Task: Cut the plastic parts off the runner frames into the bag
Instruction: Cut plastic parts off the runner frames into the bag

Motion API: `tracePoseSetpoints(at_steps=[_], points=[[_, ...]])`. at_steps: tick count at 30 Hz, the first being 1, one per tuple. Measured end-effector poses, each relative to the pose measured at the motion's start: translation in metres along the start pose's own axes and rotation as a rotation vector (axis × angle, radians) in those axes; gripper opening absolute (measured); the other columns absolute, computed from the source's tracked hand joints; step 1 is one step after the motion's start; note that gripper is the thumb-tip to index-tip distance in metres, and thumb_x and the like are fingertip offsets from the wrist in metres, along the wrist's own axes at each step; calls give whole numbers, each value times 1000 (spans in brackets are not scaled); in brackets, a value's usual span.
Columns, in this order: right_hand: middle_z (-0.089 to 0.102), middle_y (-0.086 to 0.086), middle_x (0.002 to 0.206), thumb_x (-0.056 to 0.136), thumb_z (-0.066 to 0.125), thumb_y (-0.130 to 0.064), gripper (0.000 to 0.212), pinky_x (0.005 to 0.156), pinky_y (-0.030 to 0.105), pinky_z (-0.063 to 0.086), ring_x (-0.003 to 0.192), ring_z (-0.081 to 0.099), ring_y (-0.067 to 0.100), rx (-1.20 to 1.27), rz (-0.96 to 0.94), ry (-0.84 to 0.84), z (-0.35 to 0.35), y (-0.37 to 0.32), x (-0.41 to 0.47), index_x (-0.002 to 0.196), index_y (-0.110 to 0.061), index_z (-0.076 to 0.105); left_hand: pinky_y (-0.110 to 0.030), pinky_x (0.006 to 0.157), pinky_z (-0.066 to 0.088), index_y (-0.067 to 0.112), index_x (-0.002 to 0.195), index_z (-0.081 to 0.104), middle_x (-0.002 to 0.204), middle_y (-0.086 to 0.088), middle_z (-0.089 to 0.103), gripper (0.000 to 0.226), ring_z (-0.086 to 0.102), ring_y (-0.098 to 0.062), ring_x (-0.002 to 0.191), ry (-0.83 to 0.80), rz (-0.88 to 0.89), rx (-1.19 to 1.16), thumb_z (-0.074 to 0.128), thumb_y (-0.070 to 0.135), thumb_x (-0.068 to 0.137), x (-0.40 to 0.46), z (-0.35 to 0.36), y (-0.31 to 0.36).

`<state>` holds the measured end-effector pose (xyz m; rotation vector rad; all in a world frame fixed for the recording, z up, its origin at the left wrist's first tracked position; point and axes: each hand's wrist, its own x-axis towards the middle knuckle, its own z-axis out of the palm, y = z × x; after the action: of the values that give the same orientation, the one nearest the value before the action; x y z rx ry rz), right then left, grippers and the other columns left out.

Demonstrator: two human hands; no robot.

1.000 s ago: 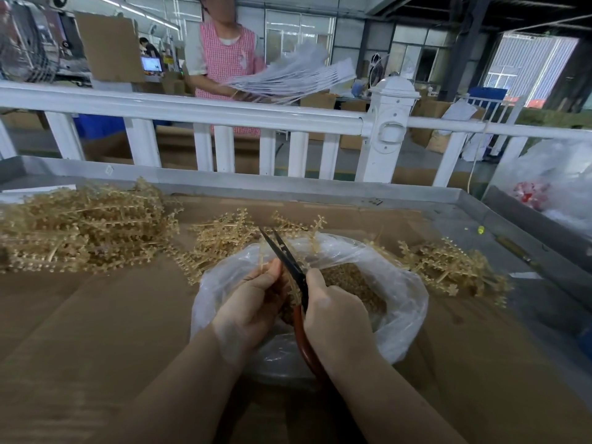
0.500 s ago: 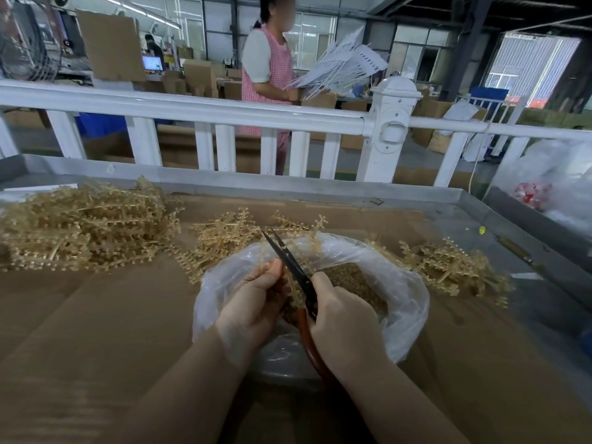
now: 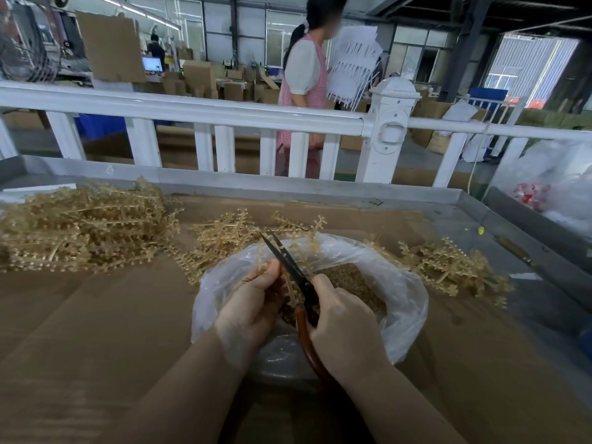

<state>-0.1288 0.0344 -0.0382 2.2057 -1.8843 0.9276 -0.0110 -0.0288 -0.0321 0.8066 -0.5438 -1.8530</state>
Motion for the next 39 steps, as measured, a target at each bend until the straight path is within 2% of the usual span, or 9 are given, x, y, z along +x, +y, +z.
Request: tracePoseSetpoints(at_steps=[5,10,12,19,23,26,32,35,39], points=[[57,-2,83,92,48,-34,18,74,27,46,81,55,16,8,2,5,2,2,-1,106,-24,47,-40,73,51,7,95,62,99,-14,64,12,63,-26,86,12,-4,16,52,13,93,-2,1,1],[54,0,104,94,45,-35,33,87,27,42,99,48,18,-1,30,-22,7,3,-3,124,-25,39,-51,96,45,1,127,56,129,-22,58,32,53,-38,122,59,-14,65,45,10,98,-3,0,1],[55,1,104,95,43,-34,30,86,27,41,99,48,18,18,40,-20,6,3,-2,123,-25,40,-50,92,45,1,130,54,132,-23,56,35,51,-39,124,41,-21,68,46,10,97,-4,1,2],[58,0,95,95,42,-33,23,74,23,35,92,54,19,54,16,-20,1,1,5,114,-21,46,-44,84,47,8,116,55,127,-23,54,22,53,-33,110,-29,-43,11,47,10,95,-3,2,2],[58,-1,88,95,44,-34,21,67,19,30,84,56,16,46,5,3,2,1,7,110,-20,48,-43,87,49,4,111,58,113,-20,59,21,56,-31,103,-55,-42,14,49,10,93,-2,0,2],[60,0,85,95,47,-31,21,66,19,35,80,59,18,52,3,5,4,2,10,110,-18,50,-44,94,46,5,112,59,114,-19,60,23,58,-31,103,-65,-45,11,51,12,92,0,-1,2],[62,4,84,96,45,-28,24,68,24,42,78,61,22,42,-6,-1,7,1,12,115,-14,50,-37,76,49,6,96,62,93,-14,65,24,63,-25,84,-92,-45,6,59,17,75,2,-2,1],[62,6,85,98,41,-26,26,67,24,41,78,61,23,32,-4,-4,9,0,13,119,-12,48,-39,79,49,5,100,62,100,-15,65,28,63,-26,90,-77,-53,-3,60,17,75,3,-2,2],[63,7,84,99,38,-20,27,62,21,36,76,63,23,-15,-4,-16,9,0,14,122,-10,48,-47,85,48,6,125,56,125,-21,58,46,56,-35,116,-71,-90,13,59,18,80,0,-1,4]])
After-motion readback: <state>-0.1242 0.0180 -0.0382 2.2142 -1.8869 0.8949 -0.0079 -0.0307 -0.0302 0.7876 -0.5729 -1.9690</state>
